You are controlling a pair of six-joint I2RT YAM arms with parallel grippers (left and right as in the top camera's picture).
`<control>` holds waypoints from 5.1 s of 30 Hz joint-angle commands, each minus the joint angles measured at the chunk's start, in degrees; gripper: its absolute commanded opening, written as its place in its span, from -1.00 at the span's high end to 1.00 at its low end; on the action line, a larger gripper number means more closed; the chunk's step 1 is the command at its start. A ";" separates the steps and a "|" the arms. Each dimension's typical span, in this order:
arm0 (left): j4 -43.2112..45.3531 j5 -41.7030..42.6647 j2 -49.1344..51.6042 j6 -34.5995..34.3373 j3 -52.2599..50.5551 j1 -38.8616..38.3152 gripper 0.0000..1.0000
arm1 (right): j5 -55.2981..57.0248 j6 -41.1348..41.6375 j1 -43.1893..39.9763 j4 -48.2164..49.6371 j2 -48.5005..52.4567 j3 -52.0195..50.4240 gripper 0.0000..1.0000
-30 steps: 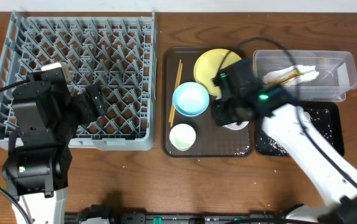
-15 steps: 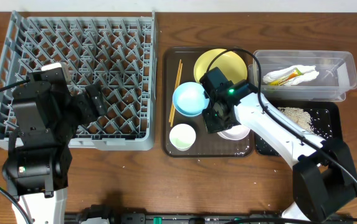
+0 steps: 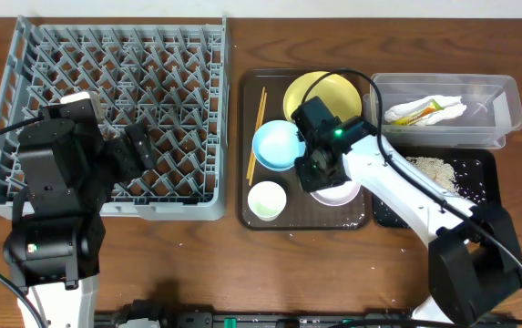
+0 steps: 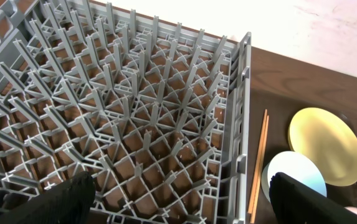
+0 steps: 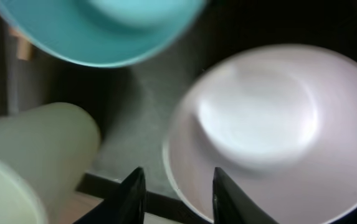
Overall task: Sort waste into correct bins and load items into the dishwasher
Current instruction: 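Return the empty pink bowl to the brown tray, then grasp the white cup with the right gripper, then lift the white cup and pass it toward the left gripper over the rack, then grip the white cup with the left gripper and release the right gripper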
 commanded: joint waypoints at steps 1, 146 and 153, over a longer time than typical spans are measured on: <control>0.00 0.74 0.07 -0.26 1.20 0.13 -0.81 | -4.90 -0.94 0.59 0.31 0.31 5.03 0.29; 6.73 74.20 26.99 -24.15 1.14 0.09 -0.31 | -67.67 27.39 -3.17 68.85 7.72 1.20 0.42; 6.71 72.70 26.99 -23.69 1.14 0.09 -0.22 | -67.49 27.39 -3.23 68.87 7.72 1.20 -0.02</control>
